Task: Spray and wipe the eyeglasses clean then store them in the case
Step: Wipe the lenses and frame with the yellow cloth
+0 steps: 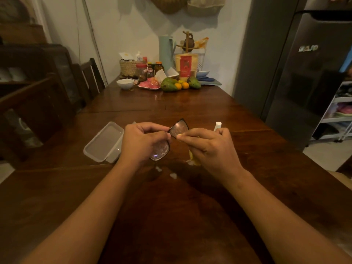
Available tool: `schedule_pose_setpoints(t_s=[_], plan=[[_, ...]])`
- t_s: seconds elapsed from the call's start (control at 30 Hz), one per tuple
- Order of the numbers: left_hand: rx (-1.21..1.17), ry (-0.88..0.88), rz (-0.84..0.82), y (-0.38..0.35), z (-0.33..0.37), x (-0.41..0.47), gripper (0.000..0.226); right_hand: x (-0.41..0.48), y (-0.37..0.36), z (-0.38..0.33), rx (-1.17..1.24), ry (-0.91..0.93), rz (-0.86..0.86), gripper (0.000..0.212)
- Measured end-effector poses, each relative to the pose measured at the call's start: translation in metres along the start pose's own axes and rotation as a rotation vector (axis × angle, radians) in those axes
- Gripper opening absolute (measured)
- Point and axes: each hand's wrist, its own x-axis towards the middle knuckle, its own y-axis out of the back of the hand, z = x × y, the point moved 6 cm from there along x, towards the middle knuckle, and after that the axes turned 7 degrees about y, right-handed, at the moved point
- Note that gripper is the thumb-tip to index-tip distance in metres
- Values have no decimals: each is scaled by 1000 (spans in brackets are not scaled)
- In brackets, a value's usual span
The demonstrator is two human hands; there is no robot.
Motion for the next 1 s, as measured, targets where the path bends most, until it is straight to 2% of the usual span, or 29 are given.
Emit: schedule_pose_setpoints(t_s=[0.1,0.3,0.5,0.7,0.87,1.0], plan=[[17,-6,-19,-4,1,-1,10,-3,4,9,80,-67,45,27],[-7,-13,-11,-3,1,0,10,0,-1,-4,44,5,28,25],[-30,-26,-12,-5,6,-2,9,-6,2,11,28,-55,51,26],[-21,-42,-10,-2,5,-1,9,-3,0,-1,32,-5,36,27],[-35,-36,-31,-4,9,-5,9,-8,1,14,10,-101,72,27],[-55,-32,-21,-3,10,-5,7,-5,0,4,30,-37,37,29]])
